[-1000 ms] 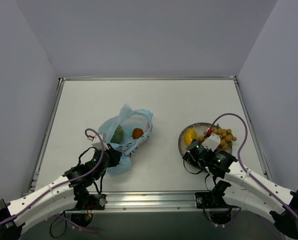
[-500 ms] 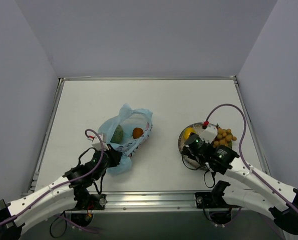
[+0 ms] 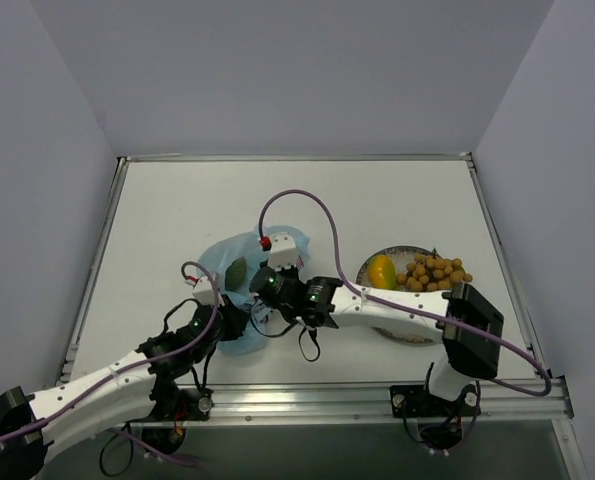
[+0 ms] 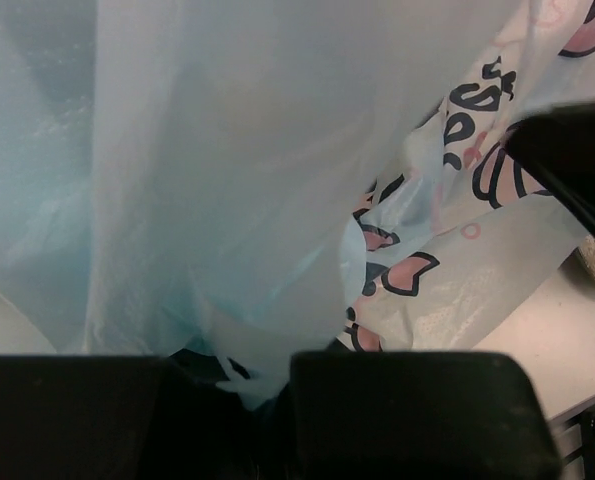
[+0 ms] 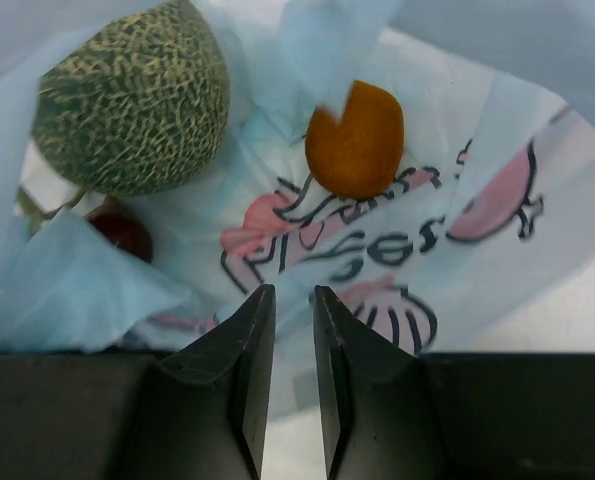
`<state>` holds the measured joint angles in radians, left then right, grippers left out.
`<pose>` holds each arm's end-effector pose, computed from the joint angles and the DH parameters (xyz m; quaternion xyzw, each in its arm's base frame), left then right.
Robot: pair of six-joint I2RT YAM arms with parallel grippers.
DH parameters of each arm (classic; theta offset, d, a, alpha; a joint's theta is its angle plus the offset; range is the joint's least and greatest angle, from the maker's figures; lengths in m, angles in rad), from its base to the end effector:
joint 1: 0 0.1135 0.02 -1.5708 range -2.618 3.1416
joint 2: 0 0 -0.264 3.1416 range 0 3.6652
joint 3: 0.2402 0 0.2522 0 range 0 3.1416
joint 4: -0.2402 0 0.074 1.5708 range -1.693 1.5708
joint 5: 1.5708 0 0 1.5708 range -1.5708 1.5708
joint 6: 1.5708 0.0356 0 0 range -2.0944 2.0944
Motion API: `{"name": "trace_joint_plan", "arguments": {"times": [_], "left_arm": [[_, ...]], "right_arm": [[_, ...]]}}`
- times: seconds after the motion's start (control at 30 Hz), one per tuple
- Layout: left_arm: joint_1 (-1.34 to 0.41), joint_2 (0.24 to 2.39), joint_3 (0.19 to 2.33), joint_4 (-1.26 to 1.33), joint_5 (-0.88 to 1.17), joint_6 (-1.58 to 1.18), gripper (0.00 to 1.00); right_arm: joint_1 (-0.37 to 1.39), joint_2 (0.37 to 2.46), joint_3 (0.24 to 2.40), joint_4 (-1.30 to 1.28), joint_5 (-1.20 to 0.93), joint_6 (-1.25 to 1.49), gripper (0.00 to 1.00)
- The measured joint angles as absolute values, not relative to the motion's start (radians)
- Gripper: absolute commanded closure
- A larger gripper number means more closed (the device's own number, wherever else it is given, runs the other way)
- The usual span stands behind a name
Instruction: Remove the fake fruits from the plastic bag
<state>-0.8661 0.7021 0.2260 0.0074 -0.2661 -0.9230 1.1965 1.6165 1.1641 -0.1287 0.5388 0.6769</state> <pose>0.1110 -0.1161 0.1761 -0.0934 0.8421 -0.3340 0.4129 0.1508 0.3340 0.2667 -0.0958 0.8523 0.2300 0.4599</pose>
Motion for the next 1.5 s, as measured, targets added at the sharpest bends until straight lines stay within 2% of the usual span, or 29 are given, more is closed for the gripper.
{"name": "trace_joint_plan", "arguments": {"times": [0.27, 0.37, 0.4, 0.47, 0.63, 0.67, 0.77, 0.93, 1.03, 1.07, 1.13, 1.33, 1.5], "left_arm": [[-0.877, 0.714, 0.168, 0.06, -0.25, -0.945, 0.98], [-0.888, 0.739, 0.146, 0.073, -0.244, -0.959, 0.97], [-0.892, 0.746, 0.138, 0.08, -0.243, -0.964, 0.98], [-0.902, 0.762, 0.123, 0.1, -0.243, -0.975, 0.98], [-0.917, 0.823, 0.11, 0.166, -0.244, -0.995, 0.98], [-0.919, 0.832, 0.11, 0.176, -0.244, -0.998, 0.98], [-0.928, 0.842, 0.11, 0.193, -0.245, -1.001, 0.98], [-0.93, 0.833, 0.11, 0.196, -0.254, -1.001, 0.98], [-0.931, 0.818, 0.11, 0.192, -0.257, -1.001, 0.98], [-0.931, 0.812, 0.11, 0.188, -0.258, -1.001, 0.98], [-0.931, 0.802, 0.11, 0.181, -0.26, -1.001, 0.98], [-0.934, 0.783, 0.114, 0.154, -0.273, -1.004, 0.98], [-0.934, 0.806, 0.187, 0.145, -0.317, -0.998, 0.97]], "right_arm": [[1.057, 1.781, 1.147, 0.089, 0.479, 0.635, 0.85], [1.018, 1.808, 1.139, 0.152, 0.463, 0.628, 0.71], [1.01, 1.818, 1.139, 0.173, 0.46, 0.627, 0.55], [1.001, 1.841, 1.139, 0.213, 0.448, 0.628, 0.38], [0.991, 1.896, 1.136, 0.279, 0.419, 0.625, 0.34], [0.989, 1.904, 1.136, 0.284, 0.417, 0.625, 0.28], [0.987, 1.917, 1.135, 0.288, 0.418, 0.625, 0.23], [0.976, 1.947, 1.137, 0.297, 0.421, 0.618, 0.26], [0.969, 1.993, 1.155, 0.296, 0.434, 0.601, 0.41], [0.968, 2.008, 1.16, 0.295, 0.439, 0.596, 0.54], [0.968, 2.015, 1.166, 0.298, 0.459, 0.586, 0.62], [1.002, 1.985, 1.16, 0.279, 0.47, 0.559, 0.68], [1.099, 1.791, 1.076, 0.253, 0.376, 0.548, 0.68]]}}
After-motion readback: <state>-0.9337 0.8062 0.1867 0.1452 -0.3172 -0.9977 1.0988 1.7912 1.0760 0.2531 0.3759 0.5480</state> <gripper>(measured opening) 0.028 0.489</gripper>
